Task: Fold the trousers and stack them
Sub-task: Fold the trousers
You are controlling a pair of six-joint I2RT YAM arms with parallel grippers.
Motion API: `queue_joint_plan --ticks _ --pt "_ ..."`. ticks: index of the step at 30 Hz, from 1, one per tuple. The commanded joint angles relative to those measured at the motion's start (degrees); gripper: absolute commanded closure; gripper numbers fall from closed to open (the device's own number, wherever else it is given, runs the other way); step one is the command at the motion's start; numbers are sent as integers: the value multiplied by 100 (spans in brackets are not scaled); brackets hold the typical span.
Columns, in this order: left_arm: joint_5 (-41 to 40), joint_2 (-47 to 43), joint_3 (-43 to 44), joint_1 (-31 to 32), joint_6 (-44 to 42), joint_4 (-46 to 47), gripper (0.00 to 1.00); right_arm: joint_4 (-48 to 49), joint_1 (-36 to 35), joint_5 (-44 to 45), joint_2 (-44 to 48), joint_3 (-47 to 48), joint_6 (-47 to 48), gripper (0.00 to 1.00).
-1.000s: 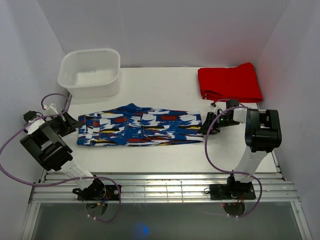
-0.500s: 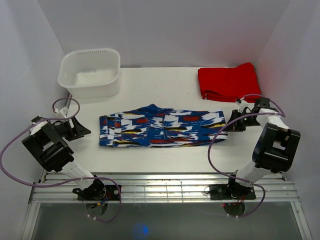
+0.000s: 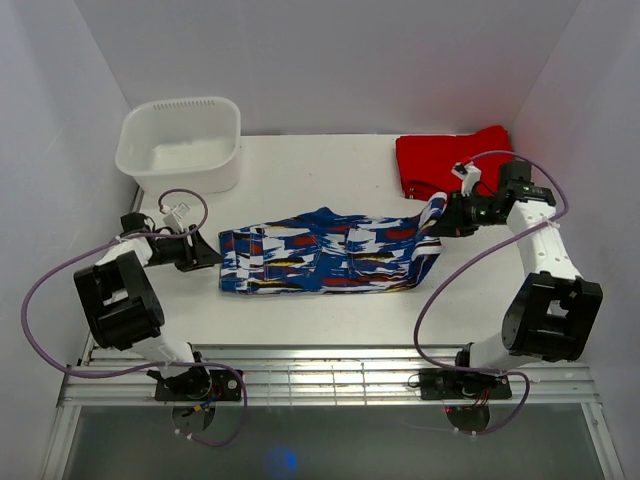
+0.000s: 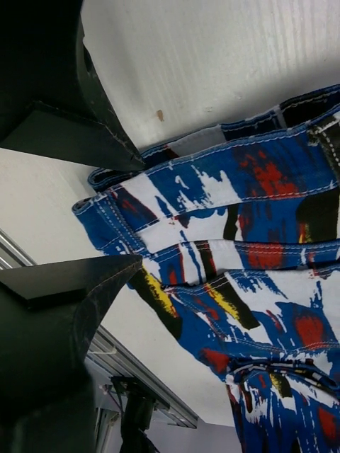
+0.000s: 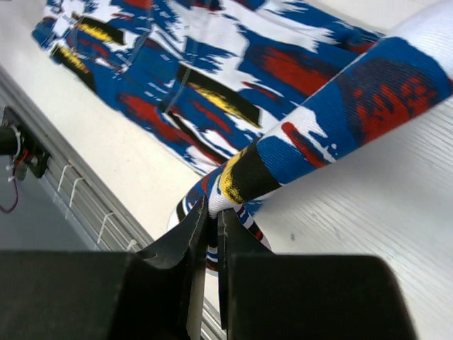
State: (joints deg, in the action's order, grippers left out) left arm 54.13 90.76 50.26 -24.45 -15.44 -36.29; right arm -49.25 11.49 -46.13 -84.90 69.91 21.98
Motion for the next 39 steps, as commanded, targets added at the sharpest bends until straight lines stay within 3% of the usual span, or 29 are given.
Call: queue_joint_plan --ticks 1,7,11,14,15,18,27,39 --pt "-271 222 -7 203 805 623 39 240 -620 -371 264 216 -360 92" --pt "-684 793 89 423 1210 966 53 1057 -1727 -186 220 225 -1019 92" --pt "-922 1127 186 686 1421 1168 72 1567 -2517 -133 -8 409 -1459 92" --pt "-1001 1286 239 809 1483 1273 79 1884 -3027 -168 -298 663 -1749 92" --pt "-975 1356 239 827 1657 1300 88 1954 -3143 -203 -473 725 -1802 92" --pt "-913 1497 230 915 1711 1300 100 2472 -3547 -300 -807 883 -2126 92" --pt "-781 1506 98 1038 1755 1335 100 3860 -4584 -160 -1695 1209 -3251 92" --pt "-746 1383 -60 1144 1834 1450 100 4820 -5411 16 -2680 1727 -4263 92"
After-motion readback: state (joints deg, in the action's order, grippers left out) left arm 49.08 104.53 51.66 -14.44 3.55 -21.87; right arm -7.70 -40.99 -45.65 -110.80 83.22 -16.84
